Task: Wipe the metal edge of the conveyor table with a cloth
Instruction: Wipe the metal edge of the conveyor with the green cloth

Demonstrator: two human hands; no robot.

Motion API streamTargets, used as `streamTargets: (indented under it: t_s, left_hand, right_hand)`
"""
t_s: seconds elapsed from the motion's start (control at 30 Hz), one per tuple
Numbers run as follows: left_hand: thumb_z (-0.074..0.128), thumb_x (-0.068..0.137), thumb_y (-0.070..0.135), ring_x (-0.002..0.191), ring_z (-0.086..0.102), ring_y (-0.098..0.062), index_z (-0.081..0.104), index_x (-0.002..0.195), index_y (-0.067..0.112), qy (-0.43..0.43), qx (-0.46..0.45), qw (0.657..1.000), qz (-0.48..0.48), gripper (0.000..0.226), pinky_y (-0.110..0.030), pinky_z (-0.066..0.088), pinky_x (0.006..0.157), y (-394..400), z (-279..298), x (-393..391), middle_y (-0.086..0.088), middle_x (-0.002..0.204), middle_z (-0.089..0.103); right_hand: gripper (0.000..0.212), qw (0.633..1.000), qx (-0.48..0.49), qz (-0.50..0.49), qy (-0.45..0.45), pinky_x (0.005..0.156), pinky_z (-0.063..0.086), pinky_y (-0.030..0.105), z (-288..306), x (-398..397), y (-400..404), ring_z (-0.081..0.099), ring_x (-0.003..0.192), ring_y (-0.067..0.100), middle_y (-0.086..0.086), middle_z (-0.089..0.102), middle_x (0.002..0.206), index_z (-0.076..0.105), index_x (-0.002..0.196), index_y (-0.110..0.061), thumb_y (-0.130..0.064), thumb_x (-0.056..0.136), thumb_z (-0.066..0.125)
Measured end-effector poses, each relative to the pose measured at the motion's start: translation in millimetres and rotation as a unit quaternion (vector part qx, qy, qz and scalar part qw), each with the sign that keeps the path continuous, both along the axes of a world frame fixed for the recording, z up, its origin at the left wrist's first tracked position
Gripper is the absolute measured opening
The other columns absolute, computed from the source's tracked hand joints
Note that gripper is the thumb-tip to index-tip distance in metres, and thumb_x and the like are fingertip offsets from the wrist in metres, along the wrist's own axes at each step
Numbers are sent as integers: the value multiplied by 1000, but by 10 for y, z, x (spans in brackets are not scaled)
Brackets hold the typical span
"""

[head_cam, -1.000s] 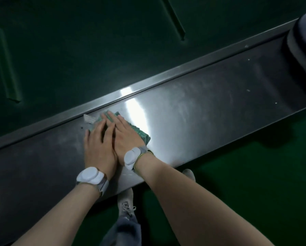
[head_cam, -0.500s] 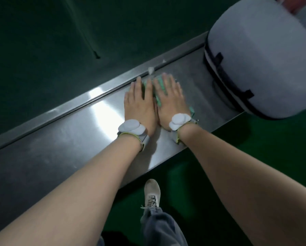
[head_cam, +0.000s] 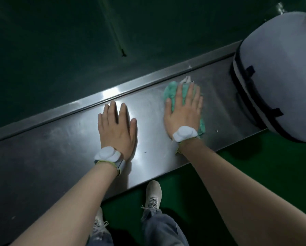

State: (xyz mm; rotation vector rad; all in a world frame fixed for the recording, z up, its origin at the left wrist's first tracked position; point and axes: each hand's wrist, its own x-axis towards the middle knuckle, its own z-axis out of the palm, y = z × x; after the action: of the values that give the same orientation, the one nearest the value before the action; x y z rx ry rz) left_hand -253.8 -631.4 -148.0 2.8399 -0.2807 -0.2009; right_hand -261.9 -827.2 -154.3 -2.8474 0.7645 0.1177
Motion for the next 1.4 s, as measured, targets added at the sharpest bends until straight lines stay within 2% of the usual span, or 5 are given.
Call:
streamTargets:
  t_s: [0.3, 0.67, 0.97, 1.17, 1.4]
  left_hand:
    - [43, 109, 37, 142, 46, -48, 58, 145, 10, -19, 20, 1000, -10, 47, -58, 38, 117, 992, 60, -248, -24, 155, 49]
    - [45, 108, 38, 134, 53, -48, 63, 140, 5, 0, -5, 1000, 11, 50, -58, 46, 109, 1967, 129, -477, -26, 151, 52]
    - [56, 109, 33, 143, 48, -46, 66, 141, 7, 28, -29, 999, 35, 42, -57, 39, 118, 3198, 201, -643, -23, 155, 51]
    - [43, 111, 49, 156, 32, -41, 44, 161, 15, 72, 20, 994, 85, 61, -55, 30, 126, 4378, 235, -781, -18, 169, 35]
    - [37, 111, 50, 153, 33, -41, 40, 161, 13, 77, 41, 978, 188, 63, -57, 31, 124, 5140, 243, -919, -21, 166, 38]
  right_hand:
    - [68, 951, 22, 307, -3, 135, 9, 52, -70, -39, 981, 6, 166, 36, 14, 11, 179, 20, 172, -19, -51, 112, 25]
    - [68, 999, 10, -15, 33, 134, 7, 54, 95, -367, -23, 7, 165, 38, 18, 7, 179, 15, 173, -19, -50, 113, 24]
    - [67, 999, -8, -30, 36, 133, 6, 52, 91, -416, 2108, 5, 165, 40, 22, 5, 178, 15, 172, -13, -45, 115, 29]
    - [69, 989, -3, 147, 14, 133, 9, 57, 30, -476, 4176, 7, 164, 46, 26, 10, 176, 17, 172, -12, -47, 113, 27]
    - [69, 920, 40, 389, 30, 134, 6, 54, -74, -697, 5715, -9, 166, 35, 16, -3, 179, 11, 173, -19, -51, 113, 23]
